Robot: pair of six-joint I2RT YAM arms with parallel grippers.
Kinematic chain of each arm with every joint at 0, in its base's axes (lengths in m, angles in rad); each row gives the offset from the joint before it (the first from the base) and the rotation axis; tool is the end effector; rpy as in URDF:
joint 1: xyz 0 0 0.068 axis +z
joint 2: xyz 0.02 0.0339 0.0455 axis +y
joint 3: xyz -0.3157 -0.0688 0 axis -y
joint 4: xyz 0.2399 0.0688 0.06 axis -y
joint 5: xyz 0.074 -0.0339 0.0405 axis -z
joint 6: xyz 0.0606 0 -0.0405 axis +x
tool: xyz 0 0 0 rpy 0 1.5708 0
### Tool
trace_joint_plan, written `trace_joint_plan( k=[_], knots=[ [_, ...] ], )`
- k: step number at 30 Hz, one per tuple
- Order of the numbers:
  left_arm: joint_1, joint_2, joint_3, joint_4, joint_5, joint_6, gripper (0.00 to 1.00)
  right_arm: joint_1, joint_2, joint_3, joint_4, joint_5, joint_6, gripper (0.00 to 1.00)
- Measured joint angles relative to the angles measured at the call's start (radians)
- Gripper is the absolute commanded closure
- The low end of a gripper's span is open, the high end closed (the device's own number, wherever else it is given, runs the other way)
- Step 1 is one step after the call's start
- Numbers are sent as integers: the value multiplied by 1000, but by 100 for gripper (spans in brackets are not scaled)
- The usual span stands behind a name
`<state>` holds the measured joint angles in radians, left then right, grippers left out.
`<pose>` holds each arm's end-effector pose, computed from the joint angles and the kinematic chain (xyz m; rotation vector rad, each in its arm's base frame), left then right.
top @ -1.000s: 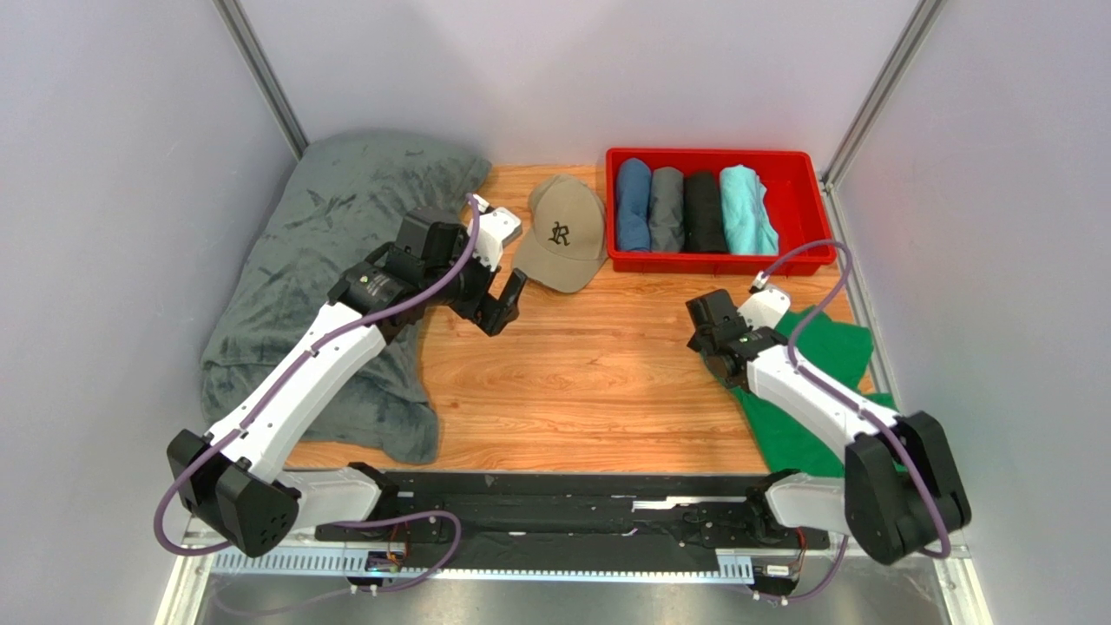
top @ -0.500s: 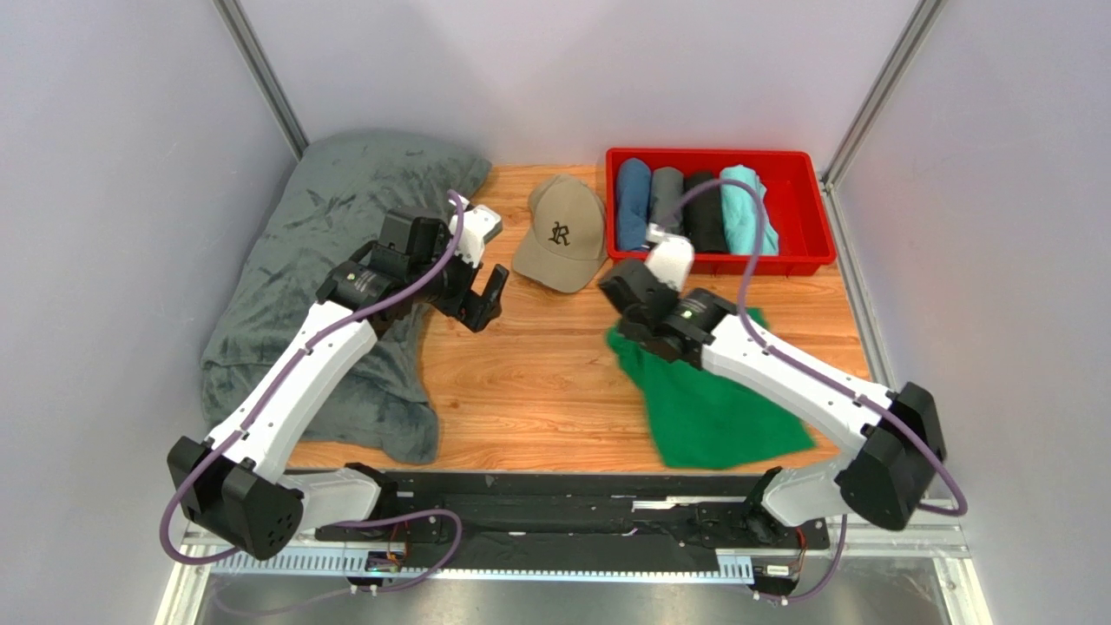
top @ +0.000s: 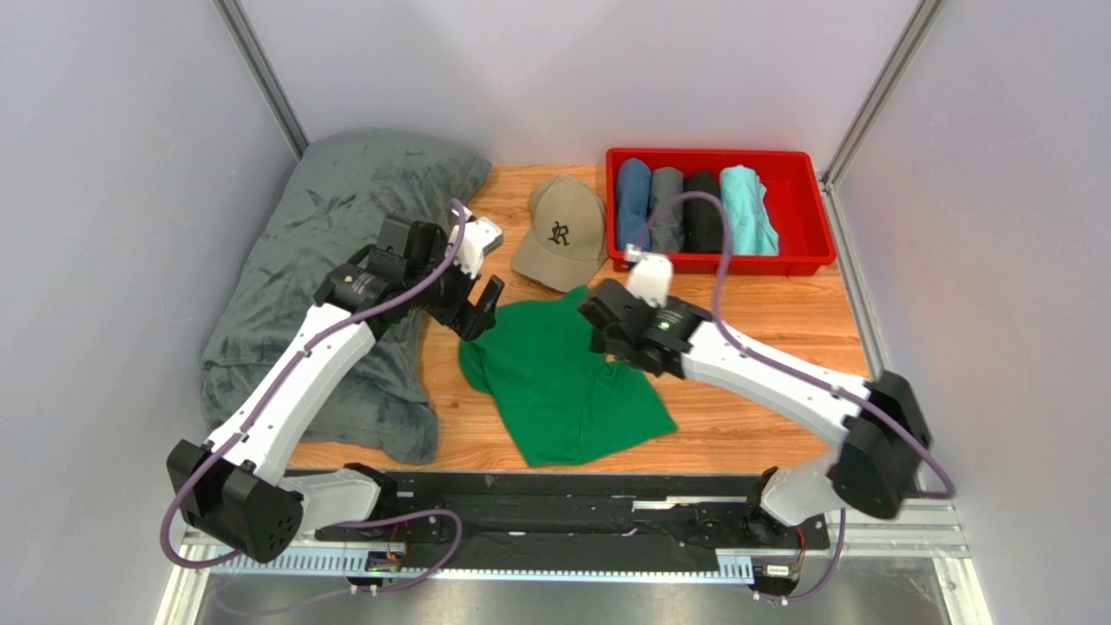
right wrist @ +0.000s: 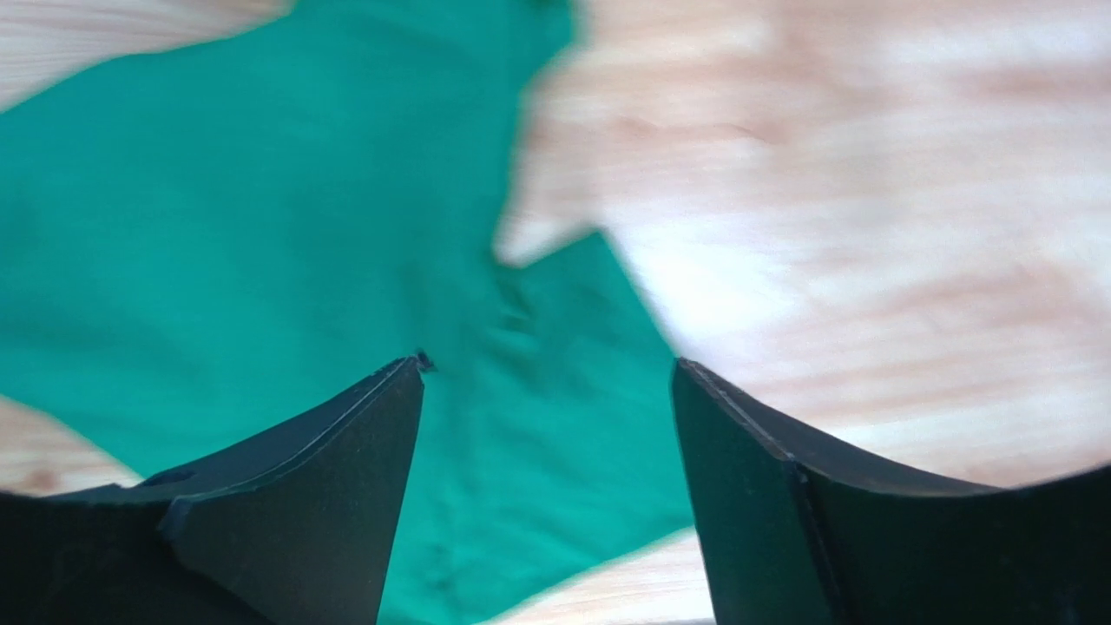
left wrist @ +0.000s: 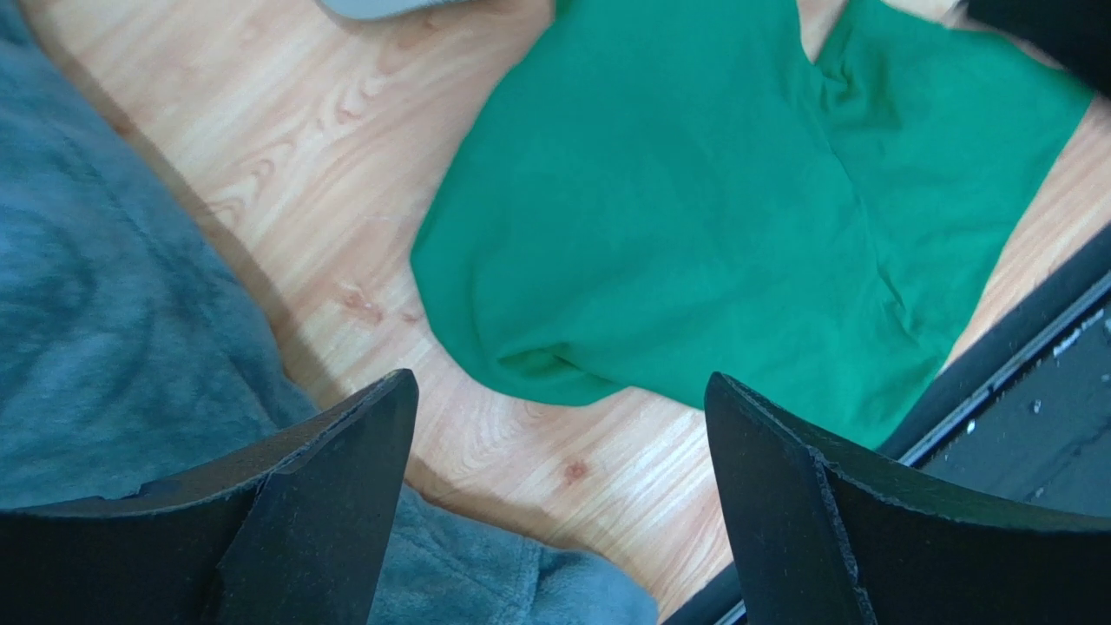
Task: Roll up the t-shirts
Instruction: Move the T-shirt to the center of the board, then flatten out the T-shirt at the center of the board.
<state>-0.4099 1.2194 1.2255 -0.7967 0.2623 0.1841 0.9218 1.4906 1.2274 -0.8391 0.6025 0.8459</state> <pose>0.2176 -0.1117 0.3772 0.8140 2.2217 -0.4191 0.2074 0.2166 0.3131 0.0864 2.3953 -0.0300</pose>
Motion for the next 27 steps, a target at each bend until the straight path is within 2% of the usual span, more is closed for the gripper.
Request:
trace_joint_plan(
  k=[5, 11, 18, 23, 26, 27],
  knots=[
    [0, 14, -55, -12, 36, 47, 13, -50, -237, -290, 49, -23, 84, 28],
    [0, 41, -102, -36, 70, 89, 13, -39, -272, -537, 185, -126, 154, 27],
    [0, 41, -136, -51, 85, 116, 13, -20, -242, -567, 239, -156, 208, 25],
    [0, 40, -144, -59, 98, 122, 13, 16, -140, -558, 270, -159, 229, 26],
    [0, 36, -144, -67, 117, 136, 13, 27, -98, -534, 257, -148, 231, 39],
    [0, 34, -144, -73, 127, 141, 13, 29, -94, -528, 259, -149, 231, 64]
  ],
)
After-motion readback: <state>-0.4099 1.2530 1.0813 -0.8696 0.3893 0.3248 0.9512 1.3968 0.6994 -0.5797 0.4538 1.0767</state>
